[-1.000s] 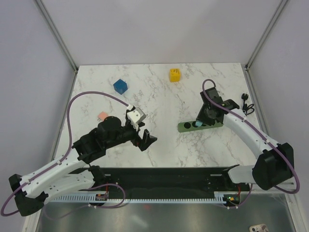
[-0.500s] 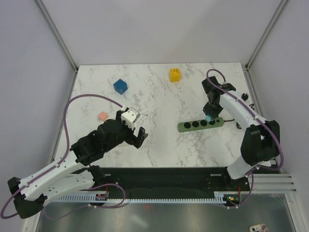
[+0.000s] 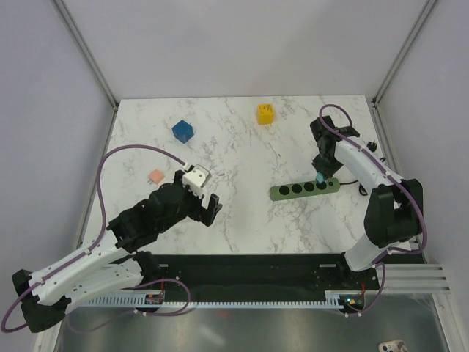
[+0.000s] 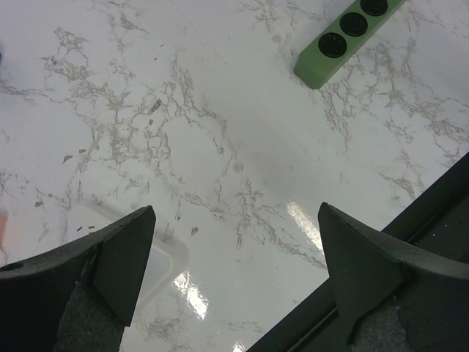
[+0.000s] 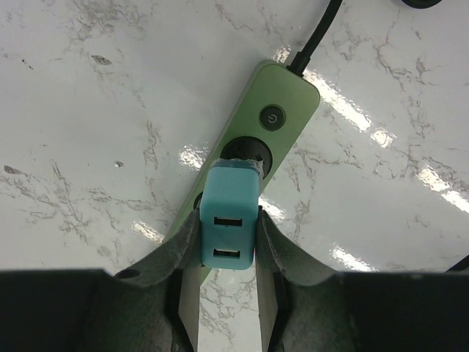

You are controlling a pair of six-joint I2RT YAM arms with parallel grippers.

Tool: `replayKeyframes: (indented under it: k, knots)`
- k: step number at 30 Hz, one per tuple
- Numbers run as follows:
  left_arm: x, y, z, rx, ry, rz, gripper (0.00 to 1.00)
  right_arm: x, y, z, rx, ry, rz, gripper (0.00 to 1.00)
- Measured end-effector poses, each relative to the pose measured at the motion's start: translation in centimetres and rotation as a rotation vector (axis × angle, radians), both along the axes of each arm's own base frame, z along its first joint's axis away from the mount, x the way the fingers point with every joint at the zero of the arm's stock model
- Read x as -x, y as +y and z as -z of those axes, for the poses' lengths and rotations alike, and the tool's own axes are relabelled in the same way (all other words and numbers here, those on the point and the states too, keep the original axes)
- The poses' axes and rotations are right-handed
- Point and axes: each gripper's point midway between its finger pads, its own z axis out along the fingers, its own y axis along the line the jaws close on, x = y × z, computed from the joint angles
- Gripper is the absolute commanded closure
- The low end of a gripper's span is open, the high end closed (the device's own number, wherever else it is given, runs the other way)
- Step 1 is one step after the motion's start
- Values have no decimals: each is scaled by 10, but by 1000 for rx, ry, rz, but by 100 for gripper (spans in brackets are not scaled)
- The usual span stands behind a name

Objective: Insert the plug

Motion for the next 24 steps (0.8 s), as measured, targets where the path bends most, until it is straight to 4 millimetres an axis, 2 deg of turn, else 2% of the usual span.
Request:
replayKeyframes:
  k: [15,24]
  knots:
    - [1,1,8,-20,14,-1,1,1,-6,22,-14,1,92,100]
    - [1,1,10,-22,16,-1,1,1,-8,23,-25,-33,135,100]
